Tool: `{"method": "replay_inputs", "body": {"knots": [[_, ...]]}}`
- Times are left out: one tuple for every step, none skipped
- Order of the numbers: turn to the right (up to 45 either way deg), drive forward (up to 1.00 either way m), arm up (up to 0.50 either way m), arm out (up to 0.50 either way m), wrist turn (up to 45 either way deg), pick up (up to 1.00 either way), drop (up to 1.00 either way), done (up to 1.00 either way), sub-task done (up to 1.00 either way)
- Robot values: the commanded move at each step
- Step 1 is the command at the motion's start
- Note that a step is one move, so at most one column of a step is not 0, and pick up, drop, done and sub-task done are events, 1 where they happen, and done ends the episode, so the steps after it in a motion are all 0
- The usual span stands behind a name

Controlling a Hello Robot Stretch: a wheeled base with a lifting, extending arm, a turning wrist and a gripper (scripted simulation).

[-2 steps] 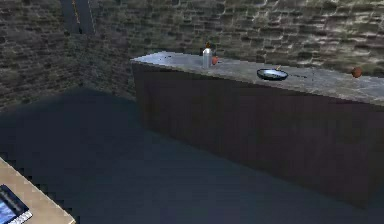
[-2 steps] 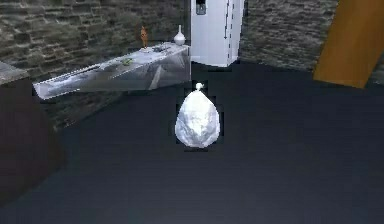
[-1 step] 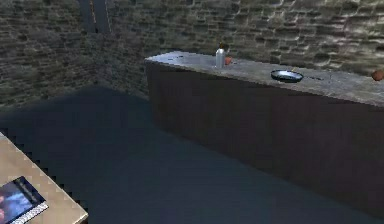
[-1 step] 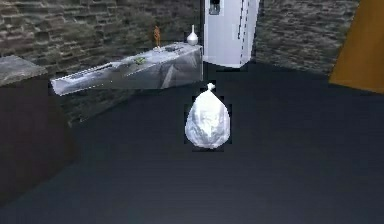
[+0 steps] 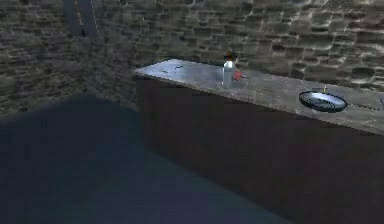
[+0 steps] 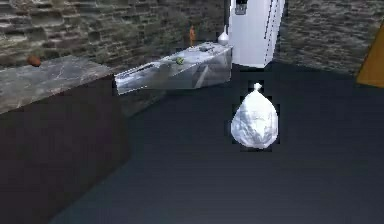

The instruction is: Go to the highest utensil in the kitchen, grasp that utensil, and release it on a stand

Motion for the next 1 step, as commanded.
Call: {"method": "replay_inputs", "body": {"knots": [[0.0,0.90,0.00,0.00,0.0,0.00,0.00,0.00,0.00]]}}
